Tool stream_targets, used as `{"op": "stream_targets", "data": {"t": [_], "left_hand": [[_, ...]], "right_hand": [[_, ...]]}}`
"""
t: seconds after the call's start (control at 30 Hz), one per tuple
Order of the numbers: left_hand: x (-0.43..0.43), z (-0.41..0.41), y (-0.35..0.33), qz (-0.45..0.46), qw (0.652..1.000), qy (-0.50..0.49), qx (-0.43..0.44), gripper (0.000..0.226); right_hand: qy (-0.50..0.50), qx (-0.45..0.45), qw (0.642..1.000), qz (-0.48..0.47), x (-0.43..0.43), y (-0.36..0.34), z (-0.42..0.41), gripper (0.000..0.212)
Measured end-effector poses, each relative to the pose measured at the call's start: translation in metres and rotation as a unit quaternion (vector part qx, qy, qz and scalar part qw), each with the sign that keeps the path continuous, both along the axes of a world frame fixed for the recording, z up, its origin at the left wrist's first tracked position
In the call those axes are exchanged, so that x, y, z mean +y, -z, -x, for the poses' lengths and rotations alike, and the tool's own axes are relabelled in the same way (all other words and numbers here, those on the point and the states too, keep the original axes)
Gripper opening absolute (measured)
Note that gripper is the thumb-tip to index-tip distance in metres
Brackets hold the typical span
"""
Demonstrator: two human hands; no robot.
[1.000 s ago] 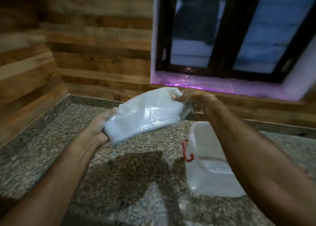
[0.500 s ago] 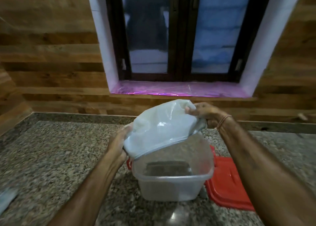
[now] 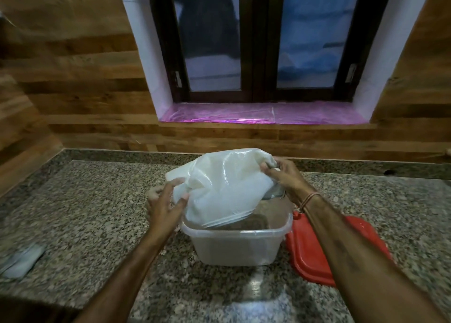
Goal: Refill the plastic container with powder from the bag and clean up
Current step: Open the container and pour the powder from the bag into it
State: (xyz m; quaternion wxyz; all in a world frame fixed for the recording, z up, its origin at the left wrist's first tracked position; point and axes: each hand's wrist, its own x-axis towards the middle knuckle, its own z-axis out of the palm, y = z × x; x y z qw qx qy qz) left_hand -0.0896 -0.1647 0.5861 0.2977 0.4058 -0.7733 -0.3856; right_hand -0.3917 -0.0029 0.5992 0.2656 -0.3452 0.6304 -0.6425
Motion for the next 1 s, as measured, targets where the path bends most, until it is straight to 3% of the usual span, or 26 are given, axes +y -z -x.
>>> {"op": "stream_targets", "data": {"t": [0.07, 0.1, 0.2, 0.33, 0.47, 0.53, 0.6, 0.67, 0.73, 0.77, 0.8, 0.87, 0.9, 1.0], "left_hand": [[0.013, 0.007, -0.013, 0.141, 0.988, -0.059, -0.001, 0.057], [0.021, 0.014, -0.021, 0.198, 0.980, -0.034, -0.005, 0.057], [0.038, 0.039, -0.028, 0.268, 0.955, 0.112, -0.060, 0.051], [0.037, 0.055, -0.015, 0.401, 0.893, 0.129, -0.161, 0.048], [0.029, 0.062, -0.006, 0.420, 0.875, 0.127, -0.203, 0.054], [0.025, 0.062, -0.005, 0.401, 0.883, 0.148, -0.192, 0.055], [0.023, 0.056, -0.010, 0.351, 0.915, 0.127, -0.151, 0.054], [0.017, 0.049, -0.017, 0.298, 0.950, -0.004, -0.094, 0.051], [-0.002, 0.041, -0.024, 0.132, 0.983, -0.119, -0.035, 0.057], [-0.015, 0.039, -0.027, -0.019, 0.992, -0.122, 0.001, 0.068], [-0.029, 0.039, -0.028, -0.190, 0.977, -0.089, 0.032, 0.080], [-0.051, 0.041, -0.031, -0.441, 0.894, 0.019, 0.071, 0.088], [-0.060, 0.044, -0.031, -0.483, 0.870, 0.049, 0.084, 0.086], [-0.072, 0.052, -0.030, -0.488, 0.864, 0.073, 0.099, 0.073]], "right_hand": [[0.002, 0.003, 1.000, 0.004, 0.001, 0.001, 0.001, 0.024], [0.000, 0.002, 1.000, 0.008, 0.001, 0.002, 0.001, 0.024], [-0.013, -0.012, 1.000, 0.018, 0.002, 0.003, 0.001, 0.016], [-0.032, -0.013, 0.999, 0.019, 0.004, -0.003, -0.006, 0.013], [-0.027, 0.007, 1.000, -0.001, 0.010, -0.009, -0.009, 0.031], [-0.020, 0.002, 1.000, -0.021, 0.011, -0.009, -0.009, 0.048], [-0.024, -0.022, 0.999, -0.041, 0.011, -0.011, -0.009, 0.067], [-0.021, -0.036, 0.998, -0.040, 0.009, -0.013, -0.010, 0.068], [-0.020, -0.034, 0.999, -0.022, 0.008, -0.012, -0.012, 0.060], [-0.020, -0.032, 0.999, -0.013, 0.008, -0.012, -0.013, 0.056], [-0.021, -0.032, 0.999, -0.007, 0.009, -0.011, -0.014, 0.054], [-0.023, -0.031, 0.999, -0.004, 0.011, -0.009, -0.015, 0.051], [-0.022, -0.026, 0.999, -0.003, 0.012, -0.009, -0.015, 0.050], [-0.027, 0.008, 1.000, -0.001, 0.014, -0.012, -0.019, 0.045]]}}
